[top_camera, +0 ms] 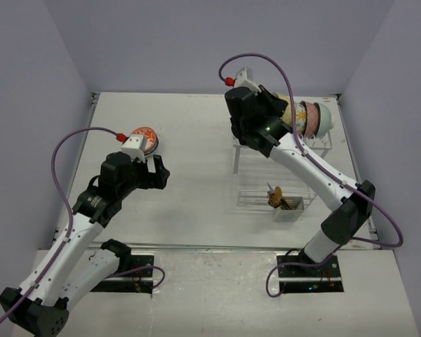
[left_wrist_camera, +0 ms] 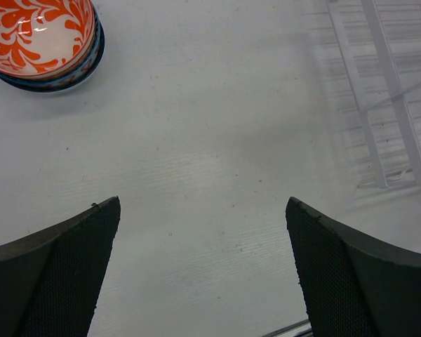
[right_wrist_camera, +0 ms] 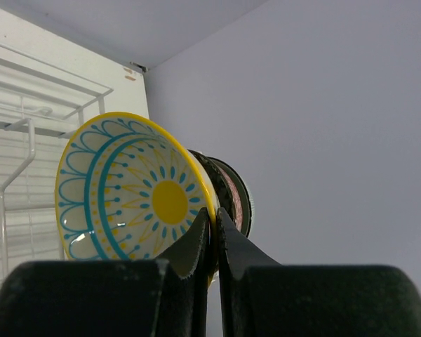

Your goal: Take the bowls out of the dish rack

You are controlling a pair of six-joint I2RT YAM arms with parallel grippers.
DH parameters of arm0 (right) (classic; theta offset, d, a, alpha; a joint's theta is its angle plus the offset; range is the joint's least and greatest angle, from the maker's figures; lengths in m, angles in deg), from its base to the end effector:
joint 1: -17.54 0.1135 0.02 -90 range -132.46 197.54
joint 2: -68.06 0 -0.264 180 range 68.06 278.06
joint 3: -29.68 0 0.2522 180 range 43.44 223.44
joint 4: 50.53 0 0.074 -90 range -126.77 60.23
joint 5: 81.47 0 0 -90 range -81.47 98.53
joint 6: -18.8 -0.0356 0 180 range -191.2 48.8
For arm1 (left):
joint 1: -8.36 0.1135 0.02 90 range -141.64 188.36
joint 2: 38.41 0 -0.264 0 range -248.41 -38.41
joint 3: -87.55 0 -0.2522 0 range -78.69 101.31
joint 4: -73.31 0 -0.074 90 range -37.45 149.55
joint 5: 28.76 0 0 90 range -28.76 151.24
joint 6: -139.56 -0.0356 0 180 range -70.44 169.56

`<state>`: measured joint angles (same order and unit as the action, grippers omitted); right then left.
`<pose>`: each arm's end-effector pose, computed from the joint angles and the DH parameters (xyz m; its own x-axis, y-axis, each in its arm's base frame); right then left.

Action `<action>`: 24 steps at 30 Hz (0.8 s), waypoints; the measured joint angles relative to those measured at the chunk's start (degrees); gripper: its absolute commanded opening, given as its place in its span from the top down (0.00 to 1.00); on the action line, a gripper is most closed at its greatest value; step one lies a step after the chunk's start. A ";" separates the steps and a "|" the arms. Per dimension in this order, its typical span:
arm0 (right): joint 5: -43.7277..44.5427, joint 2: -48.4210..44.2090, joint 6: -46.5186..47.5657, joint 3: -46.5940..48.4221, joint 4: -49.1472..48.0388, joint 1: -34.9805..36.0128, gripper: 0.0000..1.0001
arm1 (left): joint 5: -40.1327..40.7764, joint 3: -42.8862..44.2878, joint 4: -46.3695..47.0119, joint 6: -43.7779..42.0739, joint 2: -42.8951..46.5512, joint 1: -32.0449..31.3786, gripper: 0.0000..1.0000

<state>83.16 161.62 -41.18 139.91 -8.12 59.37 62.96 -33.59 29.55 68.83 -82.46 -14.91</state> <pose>0.2860 0.2099 0.4131 -0.5155 -0.6394 -0.5704 0.2454 0.5277 -0.8132 0.1566 -0.0662 0.3085 -0.5421 -0.1259 -0.8308 0.2032 0.9397 -0.2751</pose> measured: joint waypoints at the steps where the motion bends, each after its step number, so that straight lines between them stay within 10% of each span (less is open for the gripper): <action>1: -0.28 0.00 -0.02 0.24 0.00 0.20 1.00 | 0.00 0.00 0.00 0.00 -0.07 0.00 0.00; 14: -1.38 0.00 -3.30 3.17 1.68 1.03 1.00 | 0.00 0.00 0.02 -0.02 -0.33 0.68 0.00; 24: -14.14 -0.76 -24.04 21.35 22.38 1.53 1.00 | -5.03 3.21 0.35 1.88 0.00 0.74 0.00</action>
<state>69.02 160.85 -65.22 161.26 14.26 60.90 57.93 -30.38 29.90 70.71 -82.46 -14.17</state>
